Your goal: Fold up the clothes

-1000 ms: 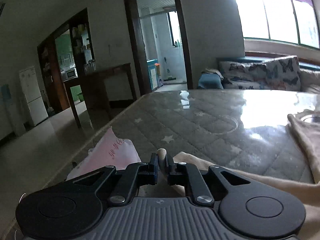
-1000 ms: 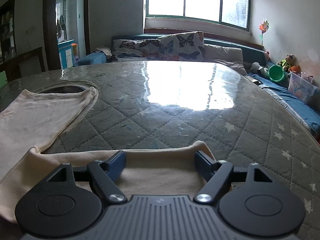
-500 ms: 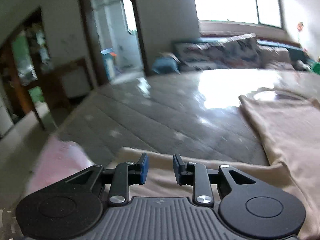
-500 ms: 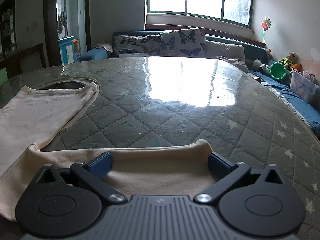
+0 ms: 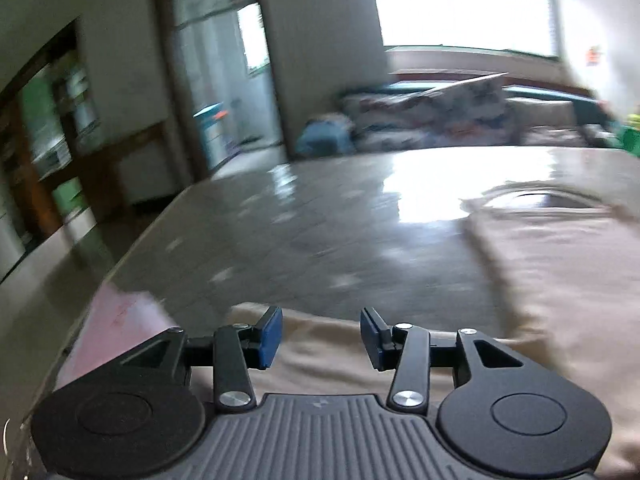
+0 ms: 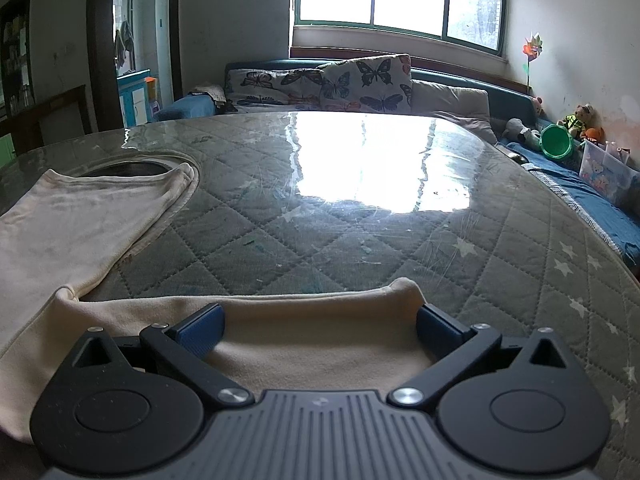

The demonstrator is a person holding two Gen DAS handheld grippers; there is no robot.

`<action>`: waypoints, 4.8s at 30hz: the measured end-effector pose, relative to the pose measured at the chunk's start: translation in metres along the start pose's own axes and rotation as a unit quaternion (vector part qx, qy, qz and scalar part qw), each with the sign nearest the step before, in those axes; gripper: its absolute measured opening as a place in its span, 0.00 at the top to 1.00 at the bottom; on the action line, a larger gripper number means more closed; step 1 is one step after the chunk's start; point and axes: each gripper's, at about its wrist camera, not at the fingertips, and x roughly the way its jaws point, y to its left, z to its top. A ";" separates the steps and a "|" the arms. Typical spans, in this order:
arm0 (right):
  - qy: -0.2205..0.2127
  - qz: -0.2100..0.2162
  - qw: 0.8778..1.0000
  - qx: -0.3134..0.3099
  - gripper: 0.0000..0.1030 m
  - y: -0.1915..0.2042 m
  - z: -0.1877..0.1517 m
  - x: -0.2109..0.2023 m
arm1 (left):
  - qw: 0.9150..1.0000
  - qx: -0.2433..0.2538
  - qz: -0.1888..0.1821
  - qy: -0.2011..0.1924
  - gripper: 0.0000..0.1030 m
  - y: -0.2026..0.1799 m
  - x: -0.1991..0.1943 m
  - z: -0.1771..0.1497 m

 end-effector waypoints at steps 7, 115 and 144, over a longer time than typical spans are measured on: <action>0.000 0.000 1.000 0.001 0.00 -0.001 0.000 0.000 | 0.986 0.096 -0.138 -0.018 0.55 -0.069 -0.039 -0.018; -0.005 0.146 0.984 -0.106 0.00 0.099 -0.019 -0.027 | 0.967 0.114 -0.227 -0.019 0.28 -0.088 -0.017 -0.025; -0.016 0.137 0.982 -0.129 0.00 0.108 -0.020 -0.037 | 0.968 0.107 -0.225 -0.025 0.17 -0.091 -0.018 -0.022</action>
